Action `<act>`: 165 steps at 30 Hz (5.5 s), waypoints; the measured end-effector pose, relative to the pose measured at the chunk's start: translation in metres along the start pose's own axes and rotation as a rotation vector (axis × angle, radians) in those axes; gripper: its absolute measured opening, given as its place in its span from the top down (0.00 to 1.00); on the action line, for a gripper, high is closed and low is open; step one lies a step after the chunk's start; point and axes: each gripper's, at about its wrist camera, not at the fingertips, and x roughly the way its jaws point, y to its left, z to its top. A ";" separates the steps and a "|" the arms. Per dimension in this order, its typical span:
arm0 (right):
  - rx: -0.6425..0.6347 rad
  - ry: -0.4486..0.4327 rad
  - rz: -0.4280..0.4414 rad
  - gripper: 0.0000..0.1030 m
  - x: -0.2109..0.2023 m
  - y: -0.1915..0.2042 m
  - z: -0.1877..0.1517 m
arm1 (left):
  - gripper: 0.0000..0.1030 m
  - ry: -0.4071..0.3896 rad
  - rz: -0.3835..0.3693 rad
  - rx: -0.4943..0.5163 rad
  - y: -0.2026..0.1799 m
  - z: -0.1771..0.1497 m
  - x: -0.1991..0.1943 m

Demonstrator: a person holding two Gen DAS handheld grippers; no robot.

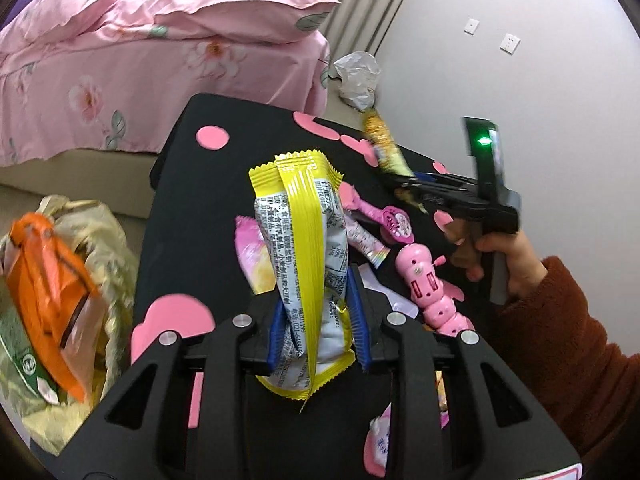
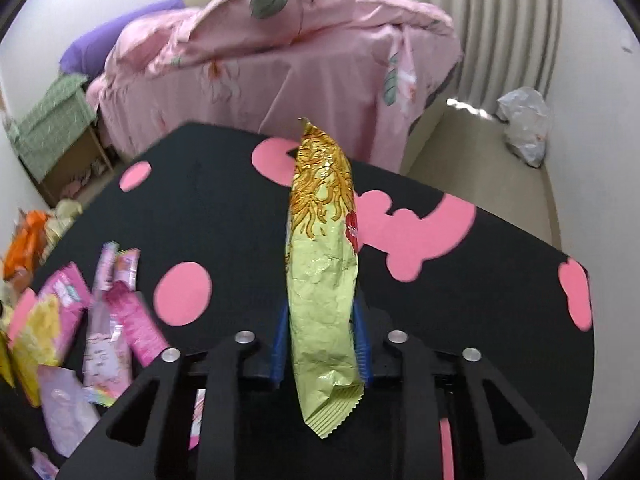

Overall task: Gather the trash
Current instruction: 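Grasp the yellow-and-white snack wrapper with the left gripper while the right grasps a gold wrapper, then carry both wrappers over the wastebasket and open both grippers, then grasp the red-and-gold candy wrapper with the right gripper while the left grasps the pink tissue pack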

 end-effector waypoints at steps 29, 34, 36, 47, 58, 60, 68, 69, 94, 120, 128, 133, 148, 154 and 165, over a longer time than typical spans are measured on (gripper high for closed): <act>-0.109 -0.234 0.204 0.77 -0.194 0.188 -0.047 | 0.74 -0.271 0.133 -0.053 0.056 -0.051 -0.144; -0.144 -0.249 0.254 0.77 -0.194 0.225 -0.035 | 0.74 -0.318 0.174 -0.092 0.081 -0.056 -0.167; -0.153 -0.247 0.273 0.77 -0.190 0.236 -0.031 | 0.74 -0.336 0.190 -0.106 0.093 -0.058 -0.175; -0.165 -0.200 0.306 0.77 -0.152 0.264 -0.011 | 0.74 -0.446 0.397 -0.226 0.176 -0.055 -0.202; -0.162 0.007 0.458 0.77 -0.049 0.310 0.010 | 0.74 -0.255 0.338 -0.255 0.224 -0.047 -0.117; -0.169 0.068 0.471 0.77 -0.023 0.323 0.014 | 0.74 -0.220 0.331 -0.256 0.230 -0.047 -0.100; -0.241 0.236 0.446 0.77 0.051 0.353 0.019 | 0.79 -0.143 0.284 -0.237 0.244 -0.045 -0.057; -0.250 0.241 0.446 0.76 0.054 0.355 0.020 | 0.79 -0.138 0.280 -0.240 0.245 -0.045 -0.055; -0.279 0.253 0.458 0.74 0.051 0.364 0.003 | 0.65 -0.175 0.196 -0.338 0.239 -0.083 -0.090; -0.126 -0.157 0.208 0.45 -0.130 0.195 -0.029 | 0.25 -0.254 0.192 -0.183 0.105 -0.061 -0.113; -0.035 -0.193 0.101 0.44 -0.169 0.114 -0.086 | 0.21 -0.135 0.045 -0.036 0.028 -0.062 -0.063; -0.013 -0.147 0.121 0.39 -0.172 0.090 -0.133 | 0.21 -0.082 0.030 -0.008 0.005 -0.068 -0.049; 0.058 -0.070 0.040 0.38 -0.204 0.057 -0.218 | 0.21 0.132 -0.058 0.323 -0.094 -0.109 0.003; 0.022 -0.029 0.006 0.38 -0.201 0.066 -0.223 | 0.28 0.158 0.111 0.374 -0.092 -0.121 0.014; -0.029 -0.029 0.162 0.38 -0.187 0.087 -0.203 | 0.33 0.090 0.104 0.130 -0.028 -0.106 -0.025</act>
